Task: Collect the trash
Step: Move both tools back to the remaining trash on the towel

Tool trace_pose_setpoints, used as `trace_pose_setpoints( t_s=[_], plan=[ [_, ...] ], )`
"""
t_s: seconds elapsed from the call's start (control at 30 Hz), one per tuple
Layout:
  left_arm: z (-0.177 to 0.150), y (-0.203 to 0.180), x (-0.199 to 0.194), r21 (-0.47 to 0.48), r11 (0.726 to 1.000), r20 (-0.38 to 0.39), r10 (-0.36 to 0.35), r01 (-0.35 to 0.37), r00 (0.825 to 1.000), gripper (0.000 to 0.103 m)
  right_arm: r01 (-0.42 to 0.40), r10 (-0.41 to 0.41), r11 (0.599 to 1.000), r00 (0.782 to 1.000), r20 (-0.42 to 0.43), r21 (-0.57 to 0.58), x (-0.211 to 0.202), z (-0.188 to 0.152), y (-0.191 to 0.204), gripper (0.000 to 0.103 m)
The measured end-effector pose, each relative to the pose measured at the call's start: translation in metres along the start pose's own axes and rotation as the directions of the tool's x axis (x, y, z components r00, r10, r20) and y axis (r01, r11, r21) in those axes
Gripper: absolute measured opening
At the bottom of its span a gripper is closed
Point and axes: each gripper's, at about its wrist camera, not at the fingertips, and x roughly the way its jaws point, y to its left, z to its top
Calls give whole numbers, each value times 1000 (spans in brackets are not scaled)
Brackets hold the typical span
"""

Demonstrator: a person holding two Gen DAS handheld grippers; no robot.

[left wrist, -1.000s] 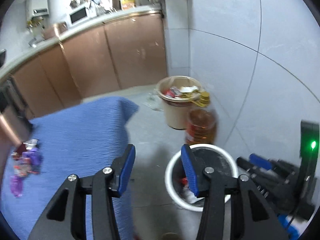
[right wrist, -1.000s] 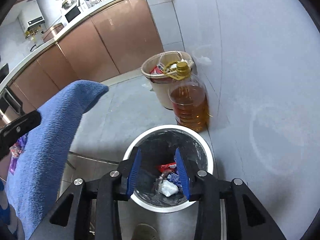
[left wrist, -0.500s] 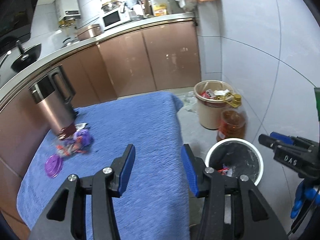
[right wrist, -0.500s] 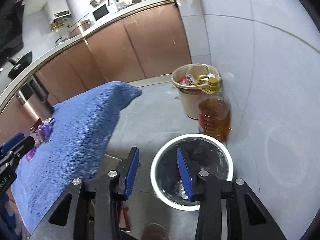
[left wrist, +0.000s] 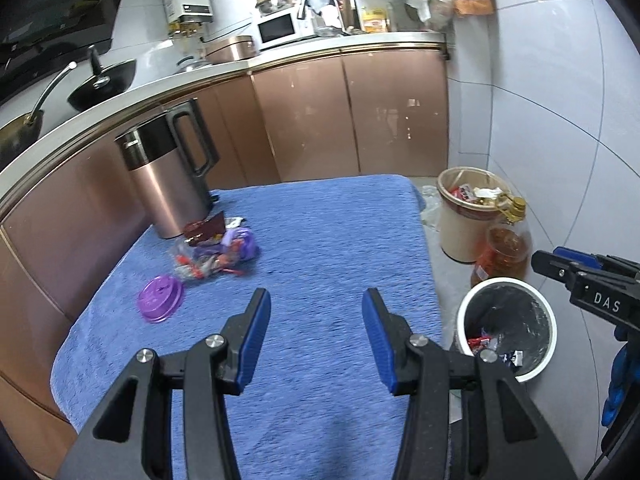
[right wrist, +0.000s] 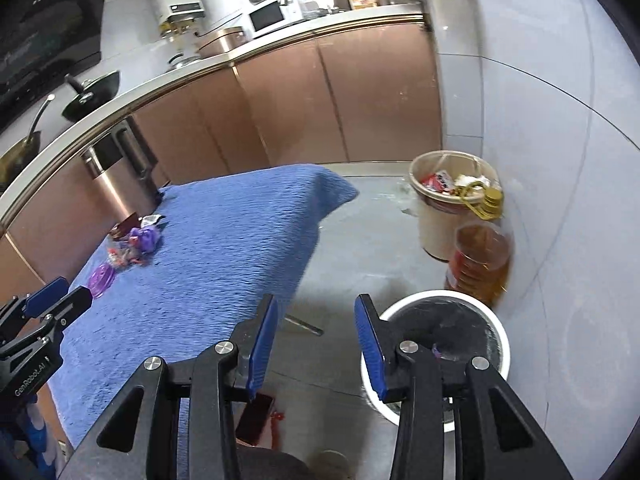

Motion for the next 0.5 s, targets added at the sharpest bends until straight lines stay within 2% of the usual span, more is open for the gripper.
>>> trace_pose_setpoints(
  t_s=[0.5],
  plan=[
    [-17,56,12,-100,995,-36,28,-32,999,46,-57,52,995,997,-54,-82,21,4,52,38]
  ],
)
